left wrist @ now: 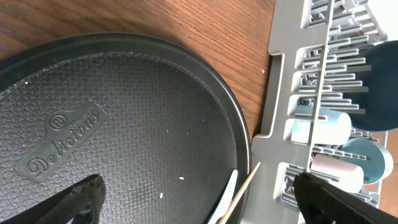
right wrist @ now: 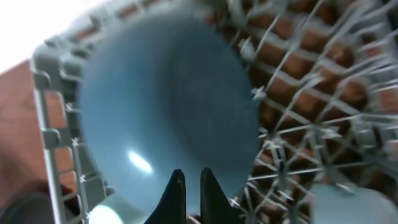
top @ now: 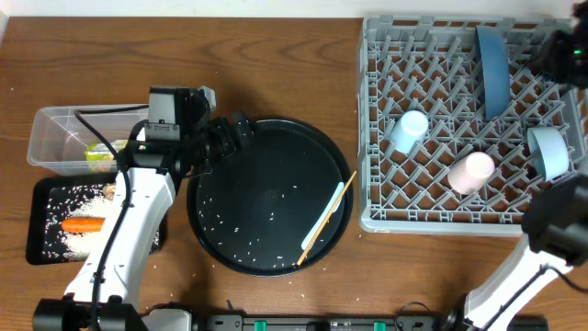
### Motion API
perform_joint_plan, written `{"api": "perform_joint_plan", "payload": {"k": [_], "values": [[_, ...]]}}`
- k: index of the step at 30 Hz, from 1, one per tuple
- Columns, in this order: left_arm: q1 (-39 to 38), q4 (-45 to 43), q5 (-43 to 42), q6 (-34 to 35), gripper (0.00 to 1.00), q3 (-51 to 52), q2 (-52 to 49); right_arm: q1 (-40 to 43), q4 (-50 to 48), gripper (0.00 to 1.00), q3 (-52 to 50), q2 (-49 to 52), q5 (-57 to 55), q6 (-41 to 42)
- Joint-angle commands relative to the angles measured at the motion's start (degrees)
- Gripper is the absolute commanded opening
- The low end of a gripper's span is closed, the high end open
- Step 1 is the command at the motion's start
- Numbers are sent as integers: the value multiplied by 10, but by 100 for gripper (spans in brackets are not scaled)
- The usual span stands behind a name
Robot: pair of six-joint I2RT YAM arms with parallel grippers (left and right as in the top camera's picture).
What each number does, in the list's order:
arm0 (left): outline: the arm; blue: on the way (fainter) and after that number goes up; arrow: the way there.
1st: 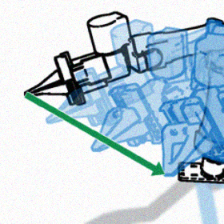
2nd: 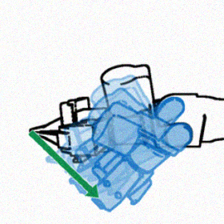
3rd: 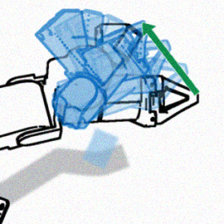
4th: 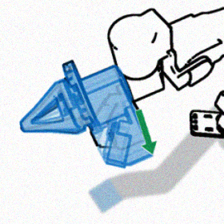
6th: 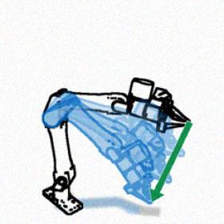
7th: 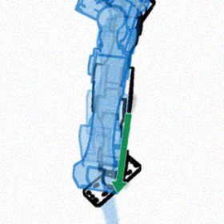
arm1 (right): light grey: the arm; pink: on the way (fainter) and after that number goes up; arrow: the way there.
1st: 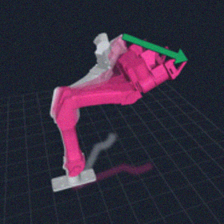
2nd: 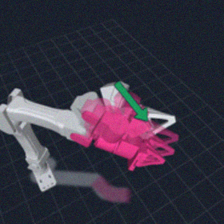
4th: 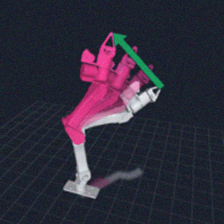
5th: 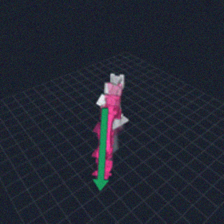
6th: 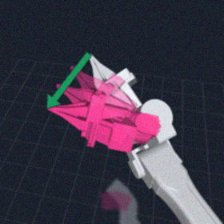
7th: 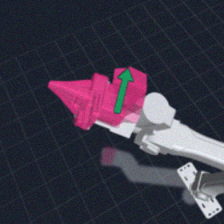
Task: Sort waste into correct bins and load items into the dishwasher rack
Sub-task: 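Open the right gripper and pull it back from the plate, then move the right gripper left over the black tray toward the chopstick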
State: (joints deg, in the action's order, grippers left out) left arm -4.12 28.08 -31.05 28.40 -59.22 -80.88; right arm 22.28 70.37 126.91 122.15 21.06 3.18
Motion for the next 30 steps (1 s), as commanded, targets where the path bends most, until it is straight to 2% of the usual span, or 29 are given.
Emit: {"api": "perform_joint_plan", "payload": {"k": [1, 10, 20, 25, 27, 30], "values": [[3, 0, 7, -7, 98, 0, 0, -29, 13, 1, 5, 31, 19, -11], [3, 0, 7, -7, 98, 0, 0, -91, 33, 1, 5, 79, 19, -20], [3, 0, 7, -7, 98, 0, 0, -140, 42, 4, 7, -43, 55, -20], [3, 0, 7, -7, 98, 0, 0, -218, 99, 4, 7, -107, 64, -13], [3, 0, 7, -7, 98, 0, 0, -256, 125, 1, 7, -120, 63, -8], [3, 0, 7, -7, 98, 0, 0, -331, 165, 1, 7, -125, 53, 51]]}}
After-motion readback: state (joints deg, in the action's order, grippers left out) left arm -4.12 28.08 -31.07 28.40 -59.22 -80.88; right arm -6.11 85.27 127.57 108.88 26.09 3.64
